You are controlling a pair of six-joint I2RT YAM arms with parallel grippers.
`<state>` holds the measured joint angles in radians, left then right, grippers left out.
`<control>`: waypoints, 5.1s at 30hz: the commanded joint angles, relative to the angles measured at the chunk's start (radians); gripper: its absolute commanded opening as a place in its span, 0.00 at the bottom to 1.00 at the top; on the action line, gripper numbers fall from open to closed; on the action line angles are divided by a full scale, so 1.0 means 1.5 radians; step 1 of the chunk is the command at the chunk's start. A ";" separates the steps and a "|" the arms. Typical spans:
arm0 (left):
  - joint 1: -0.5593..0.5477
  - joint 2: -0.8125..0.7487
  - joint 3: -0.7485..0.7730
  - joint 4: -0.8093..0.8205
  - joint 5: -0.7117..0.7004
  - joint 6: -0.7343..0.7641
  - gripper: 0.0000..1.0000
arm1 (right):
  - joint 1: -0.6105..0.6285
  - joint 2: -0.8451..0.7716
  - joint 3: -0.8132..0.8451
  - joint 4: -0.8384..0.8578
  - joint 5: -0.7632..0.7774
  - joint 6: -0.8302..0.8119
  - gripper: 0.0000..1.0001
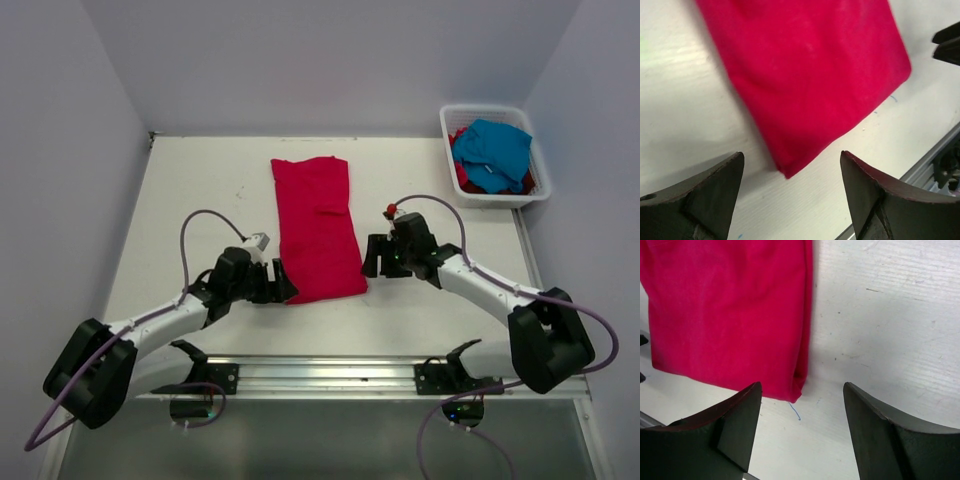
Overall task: Fold and stack the t-shirts
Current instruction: Grab one side of the 2/3 rectangular tshirt with both arms, then fold the long partially folded tshirt into a neat square
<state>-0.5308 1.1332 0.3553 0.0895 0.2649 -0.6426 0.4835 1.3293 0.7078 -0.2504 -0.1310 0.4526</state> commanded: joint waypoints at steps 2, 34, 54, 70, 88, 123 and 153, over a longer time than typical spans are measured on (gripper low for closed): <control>-0.004 -0.047 -0.016 -0.085 -0.093 -0.033 0.84 | 0.002 -0.011 -0.018 0.039 -0.040 0.009 0.71; -0.004 0.206 -0.154 0.273 0.052 -0.151 0.83 | 0.001 0.066 -0.176 0.251 -0.116 0.187 0.55; -0.016 0.087 -0.112 0.005 -0.068 -0.136 0.82 | 0.000 0.067 -0.164 0.231 -0.097 0.167 0.46; -0.040 0.052 -0.092 -0.089 -0.065 -0.146 0.79 | 0.000 0.068 -0.165 0.232 -0.096 0.168 0.42; -0.107 0.172 -0.060 -0.006 -0.057 -0.194 0.56 | 0.000 0.071 -0.174 0.252 -0.102 0.172 0.35; -0.174 -0.033 0.022 -0.270 -0.031 -0.169 0.00 | 0.019 -0.225 -0.189 -0.002 -0.167 0.134 0.00; -0.078 -0.026 0.192 -0.331 -0.227 -0.006 0.00 | 0.075 -0.060 0.043 -0.014 -0.039 0.040 0.00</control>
<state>-0.7250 1.0714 0.6132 -0.4263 -0.0231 -0.7650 0.6022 1.1961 0.6979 -0.3084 -0.2737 0.5732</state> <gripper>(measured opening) 0.031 0.083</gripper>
